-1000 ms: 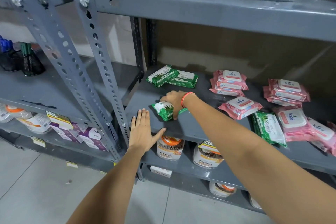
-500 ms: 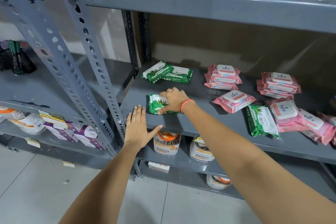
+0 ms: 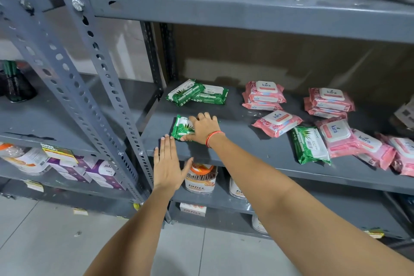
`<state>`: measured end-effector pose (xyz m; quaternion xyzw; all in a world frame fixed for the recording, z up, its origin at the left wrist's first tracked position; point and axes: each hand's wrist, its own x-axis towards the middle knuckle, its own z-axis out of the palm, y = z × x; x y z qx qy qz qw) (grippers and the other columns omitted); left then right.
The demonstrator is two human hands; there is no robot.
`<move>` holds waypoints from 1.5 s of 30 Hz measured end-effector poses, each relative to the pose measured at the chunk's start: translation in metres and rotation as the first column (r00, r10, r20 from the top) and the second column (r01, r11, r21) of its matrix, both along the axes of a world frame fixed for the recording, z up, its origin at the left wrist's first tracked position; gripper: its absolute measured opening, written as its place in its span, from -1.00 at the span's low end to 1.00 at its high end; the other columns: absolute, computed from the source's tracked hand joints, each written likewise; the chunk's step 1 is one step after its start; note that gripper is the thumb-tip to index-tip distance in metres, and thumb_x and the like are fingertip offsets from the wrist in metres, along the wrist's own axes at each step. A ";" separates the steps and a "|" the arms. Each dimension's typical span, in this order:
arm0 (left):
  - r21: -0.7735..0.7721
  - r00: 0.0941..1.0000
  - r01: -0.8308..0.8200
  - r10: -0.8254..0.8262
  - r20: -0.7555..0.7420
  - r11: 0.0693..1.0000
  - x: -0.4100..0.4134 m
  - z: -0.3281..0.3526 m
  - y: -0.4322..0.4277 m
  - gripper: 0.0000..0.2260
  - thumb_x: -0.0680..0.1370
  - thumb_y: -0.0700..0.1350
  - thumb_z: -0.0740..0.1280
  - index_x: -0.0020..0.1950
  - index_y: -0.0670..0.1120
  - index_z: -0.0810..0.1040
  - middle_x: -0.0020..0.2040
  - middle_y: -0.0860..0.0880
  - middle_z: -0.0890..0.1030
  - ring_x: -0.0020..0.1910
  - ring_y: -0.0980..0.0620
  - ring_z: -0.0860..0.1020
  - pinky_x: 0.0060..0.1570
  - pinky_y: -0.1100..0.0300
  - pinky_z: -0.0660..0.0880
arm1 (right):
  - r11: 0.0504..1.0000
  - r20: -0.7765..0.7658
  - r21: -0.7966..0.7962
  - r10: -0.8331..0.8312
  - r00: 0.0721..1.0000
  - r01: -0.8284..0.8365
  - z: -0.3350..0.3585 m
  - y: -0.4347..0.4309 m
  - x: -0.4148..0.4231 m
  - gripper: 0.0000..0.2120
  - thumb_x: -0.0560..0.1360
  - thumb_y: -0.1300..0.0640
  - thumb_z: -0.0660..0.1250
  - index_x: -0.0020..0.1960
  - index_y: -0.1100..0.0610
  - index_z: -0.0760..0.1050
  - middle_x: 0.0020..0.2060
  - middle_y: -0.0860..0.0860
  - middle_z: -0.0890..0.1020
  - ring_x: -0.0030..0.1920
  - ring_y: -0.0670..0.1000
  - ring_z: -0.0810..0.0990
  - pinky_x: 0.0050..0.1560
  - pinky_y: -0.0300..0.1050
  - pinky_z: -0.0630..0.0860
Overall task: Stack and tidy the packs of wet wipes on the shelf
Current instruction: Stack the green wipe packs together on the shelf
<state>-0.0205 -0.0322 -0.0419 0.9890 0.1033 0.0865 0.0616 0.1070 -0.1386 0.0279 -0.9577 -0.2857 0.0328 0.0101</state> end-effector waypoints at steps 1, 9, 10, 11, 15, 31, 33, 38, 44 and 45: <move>0.003 1.000 0.011 -0.011 0.022 1.000 -0.002 0.001 -0.003 -0.20 0.47 0.34 -0.24 0.49 -0.22 -0.17 0.54 -0.19 -0.07 0.51 -0.10 -0.12 0.46 -0.06 -0.10 | 1.000 0.007 0.018 0.004 1.000 -0.004 0.000 -0.002 -0.001 -0.20 0.44 -0.38 0.17 0.48 0.10 0.16 0.36 0.18 0.36 0.38 0.19 0.26 0.33 0.16 0.24; 0.057 0.974 0.191 -0.196 0.114 0.980 0.005 0.014 -0.035 -0.30 0.54 0.27 -0.10 0.50 -0.22 -0.01 0.53 -0.22 0.02 0.51 -0.14 -0.03 0.44 -0.13 0.01 | 0.957 0.147 0.268 -0.155 0.977 0.112 0.013 -0.064 -0.010 -0.41 0.56 -0.22 0.08 0.43 0.15 0.25 0.29 0.17 0.41 0.29 0.18 0.33 0.24 0.10 0.32; 0.061 0.966 0.228 -0.234 0.114 0.972 0.008 0.016 -0.042 -0.30 0.55 0.27 -0.08 0.50 -0.20 -0.01 0.53 -0.21 -0.01 0.51 -0.14 -0.06 0.44 -0.12 -0.01 | 0.946 0.162 0.290 -0.201 0.966 0.148 0.015 -0.077 -0.010 -0.44 0.57 -0.21 0.09 0.40 0.15 0.28 0.27 0.17 0.42 0.28 0.19 0.34 0.23 0.10 0.32; 0.059 0.953 0.276 -0.281 0.112 0.959 0.011 0.018 -0.052 -0.31 0.55 0.27 -0.05 0.51 -0.18 -0.03 0.53 -0.19 -0.04 0.51 -0.13 -0.09 0.44 -0.10 -0.05 | 0.930 0.173 0.313 -0.256 0.951 0.193 0.017 -0.092 -0.011 -0.47 0.57 -0.19 0.11 0.37 0.17 0.32 0.26 0.17 0.43 0.28 0.19 0.35 0.22 0.10 0.34; 0.064 0.888 0.456 -0.459 0.041 0.888 0.026 0.019 -0.096 -0.30 0.55 0.26 0.03 0.52 -0.13 -0.10 0.53 -0.14 -0.15 0.50 -0.08 -0.18 0.46 -0.01 -0.16 | 0.840 0.224 0.354 -0.503 0.835 0.411 0.014 -0.162 -0.018 -0.58 0.55 -0.09 0.20 0.23 0.22 0.38 0.18 0.19 0.45 0.22 0.20 0.38 0.14 0.10 0.41; 0.115 0.830 0.557 -0.551 -0.082 0.822 0.038 -0.008 -0.125 -0.51 0.65 0.01 -0.03 0.51 -0.13 -0.10 0.55 -0.07 -0.06 0.51 0.00 -0.10 0.45 0.08 -0.15 | 0.516 -0.029 0.238 -0.843 0.537 0.823 -0.004 -0.272 -0.035 -0.24 0.43 -0.24 0.32 0.37 0.28 0.22 0.26 0.19 0.41 0.29 0.20 0.37 0.18 0.10 0.42; 0.129 0.834 0.551 -0.545 -0.083 0.824 0.038 -0.008 -0.125 -0.51 0.65 0.00 -0.03 0.51 -0.13 -0.11 0.55 -0.07 -0.06 0.51 -0.01 -0.11 0.45 0.07 -0.14 | 0.482 -0.034 0.233 -0.864 0.502 0.845 -0.008 -0.268 -0.038 -0.23 0.43 -0.24 0.30 0.37 0.30 0.23 0.26 0.19 0.41 0.28 0.19 0.37 0.20 0.10 0.41; 0.164 0.842 0.539 -0.531 -0.090 0.826 0.039 -0.009 -0.126 -0.51 0.65 0.01 -0.07 0.51 -0.13 -0.15 0.55 -0.07 -0.09 0.51 0.00 -0.13 0.45 0.08 -0.16 | 0.363 -0.119 0.233 -0.910 0.397 0.902 -0.018 -0.259 -0.046 -0.19 0.40 -0.31 0.27 0.37 0.29 0.26 0.29 0.20 0.39 0.32 0.19 0.34 0.23 0.12 0.37; 0.055 0.830 0.554 -0.545 -0.120 0.831 0.039 -0.005 -0.125 -0.46 0.64 0.10 -0.05 0.52 -0.12 -0.14 0.55 -0.06 -0.10 0.51 0.02 -0.15 0.46 0.07 -0.17 | 0.346 -0.224 0.245 -0.889 0.400 0.906 0.001 -0.267 -0.043 -0.25 0.33 -0.30 0.38 0.28 0.23 0.39 0.19 0.16 0.48 0.24 0.17 0.42 0.15 0.08 0.49; 0.035 0.827 0.557 -0.549 -0.124 0.830 0.039 -0.004 -0.124 -0.44 0.63 0.11 -0.04 0.52 -0.11 -0.14 0.55 -0.06 -0.10 0.51 0.02 -0.15 0.46 0.07 -0.17 | 0.342 -0.233 0.255 -0.886 0.401 0.905 0.005 -0.269 -0.044 -0.27 0.32 -0.30 0.39 0.25 0.22 0.41 0.17 0.16 0.49 0.22 0.16 0.44 0.13 0.07 0.50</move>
